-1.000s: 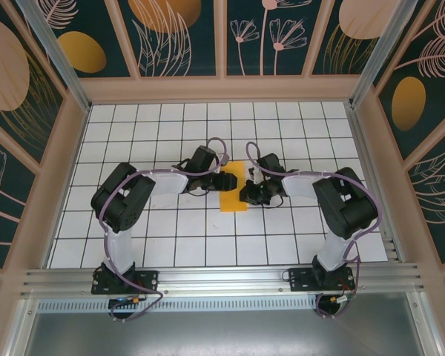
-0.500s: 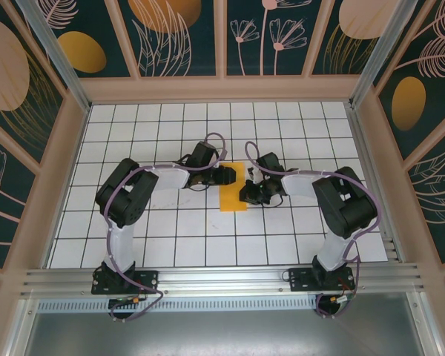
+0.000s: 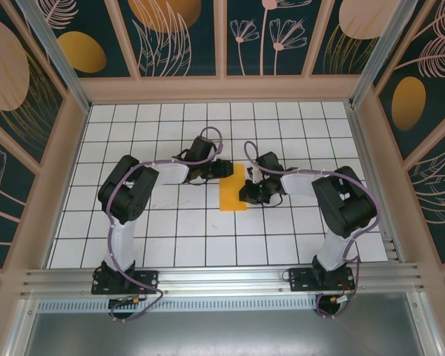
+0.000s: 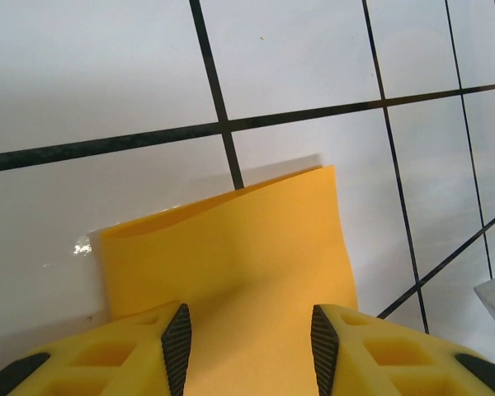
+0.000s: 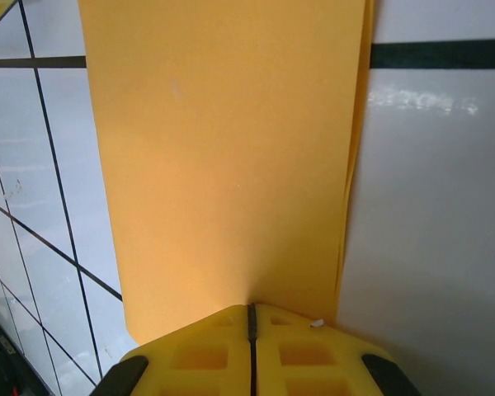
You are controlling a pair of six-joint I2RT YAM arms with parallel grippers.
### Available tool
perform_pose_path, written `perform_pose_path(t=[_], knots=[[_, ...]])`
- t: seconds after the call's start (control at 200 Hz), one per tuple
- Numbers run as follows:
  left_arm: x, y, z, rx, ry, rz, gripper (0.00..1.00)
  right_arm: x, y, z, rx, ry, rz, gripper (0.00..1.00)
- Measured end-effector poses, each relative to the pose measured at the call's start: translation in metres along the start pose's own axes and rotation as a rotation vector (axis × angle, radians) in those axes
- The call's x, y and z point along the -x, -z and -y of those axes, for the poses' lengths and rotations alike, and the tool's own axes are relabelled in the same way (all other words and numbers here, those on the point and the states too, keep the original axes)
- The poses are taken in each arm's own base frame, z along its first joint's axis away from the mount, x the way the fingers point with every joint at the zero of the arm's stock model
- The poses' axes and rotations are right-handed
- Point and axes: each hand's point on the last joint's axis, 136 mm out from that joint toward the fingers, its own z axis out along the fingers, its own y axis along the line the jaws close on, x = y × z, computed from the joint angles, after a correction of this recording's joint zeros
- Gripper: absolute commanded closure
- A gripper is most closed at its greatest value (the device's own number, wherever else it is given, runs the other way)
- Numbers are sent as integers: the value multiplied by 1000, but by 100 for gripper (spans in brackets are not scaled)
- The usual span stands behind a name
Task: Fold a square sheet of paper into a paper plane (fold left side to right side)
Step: First fold the square sheet of paper in half at the center of the table, then fold the triangle a second time at the center of the table.
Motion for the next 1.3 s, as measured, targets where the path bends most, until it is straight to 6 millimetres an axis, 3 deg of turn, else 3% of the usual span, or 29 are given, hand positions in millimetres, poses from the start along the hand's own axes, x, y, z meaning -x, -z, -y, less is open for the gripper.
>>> perform_pose_path(t=[0.3,0.676,0.861,0.946,1.106,1.226,1.301], knots=[[8,-3,-2,9,17,5,54,0,0,0,-1,1,-2,91],[38,-5,-19,37,42,63,54,1,-1,0,-2,1,-4,90],[39,-5,-19,37,42,64,52,1,-1,-1,4,6,-4,85],[42,-2,-20,41,39,74,50,1,0,-3,9,19,-1,77],[57,34,-21,67,36,137,47,12,10,-7,-21,58,60,61],[75,73,-6,56,9,216,49,28,27,-11,-38,92,137,48],[73,90,5,21,-6,241,52,40,43,-12,-40,100,196,43]])
